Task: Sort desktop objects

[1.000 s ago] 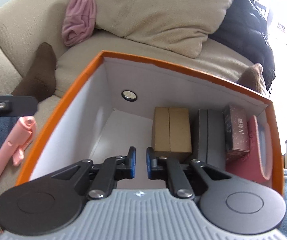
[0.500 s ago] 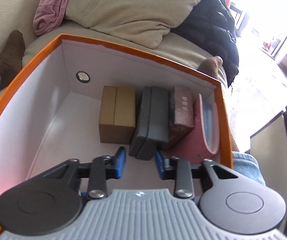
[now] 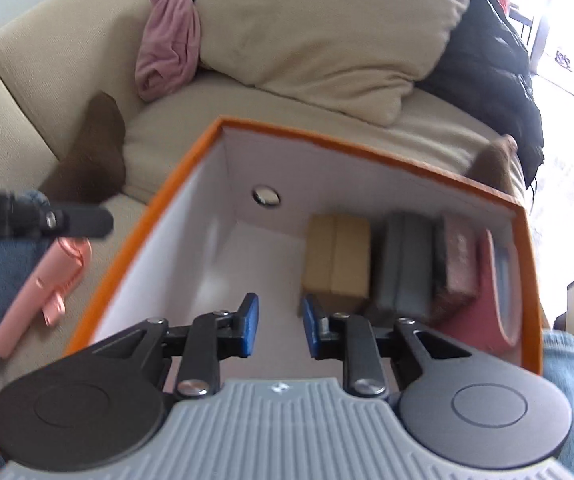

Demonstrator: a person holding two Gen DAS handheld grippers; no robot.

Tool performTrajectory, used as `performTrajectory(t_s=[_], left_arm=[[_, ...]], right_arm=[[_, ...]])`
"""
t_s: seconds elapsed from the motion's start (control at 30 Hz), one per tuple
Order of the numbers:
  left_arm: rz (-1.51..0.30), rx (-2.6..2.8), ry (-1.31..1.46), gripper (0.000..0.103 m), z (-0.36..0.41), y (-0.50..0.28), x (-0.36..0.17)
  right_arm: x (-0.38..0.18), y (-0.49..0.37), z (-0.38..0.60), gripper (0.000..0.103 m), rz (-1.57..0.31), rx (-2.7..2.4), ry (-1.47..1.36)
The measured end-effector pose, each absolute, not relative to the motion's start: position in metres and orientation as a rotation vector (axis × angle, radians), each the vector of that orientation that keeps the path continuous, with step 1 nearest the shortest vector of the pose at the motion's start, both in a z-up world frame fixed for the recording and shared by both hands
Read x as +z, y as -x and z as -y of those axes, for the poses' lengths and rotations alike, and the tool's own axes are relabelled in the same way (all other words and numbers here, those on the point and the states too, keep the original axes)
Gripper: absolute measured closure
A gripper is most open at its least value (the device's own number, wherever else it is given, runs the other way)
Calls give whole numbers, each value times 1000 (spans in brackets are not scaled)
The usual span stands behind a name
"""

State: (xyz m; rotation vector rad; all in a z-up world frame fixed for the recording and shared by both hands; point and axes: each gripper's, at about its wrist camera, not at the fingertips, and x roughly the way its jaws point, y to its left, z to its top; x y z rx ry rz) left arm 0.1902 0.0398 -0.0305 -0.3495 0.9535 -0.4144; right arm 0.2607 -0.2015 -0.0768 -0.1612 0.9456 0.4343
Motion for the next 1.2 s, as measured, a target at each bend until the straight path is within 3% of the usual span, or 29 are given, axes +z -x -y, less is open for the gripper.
performTrajectory(t_s=[0.27,0.4,0.6,0.97,1.2], left_arm=[[-957,-396,366,52,-50,-194,-34],[-946,-383,377,52,-58,-196,-32],[-930,-368,345,52,-67,-192,-16],[-882,-273,219,52,-122,-132,28],[-935,-204,71,52,-137,-74,13]], right_arm=[[-99,-298,170,84,-1027,348,193],[-102,-305,169,93,-996,270,225],[-98,-305,172,91,-970,270,212],[-12,-207,181,85,-739,449,124],[-12,-127,138,85,-758,684,124]])
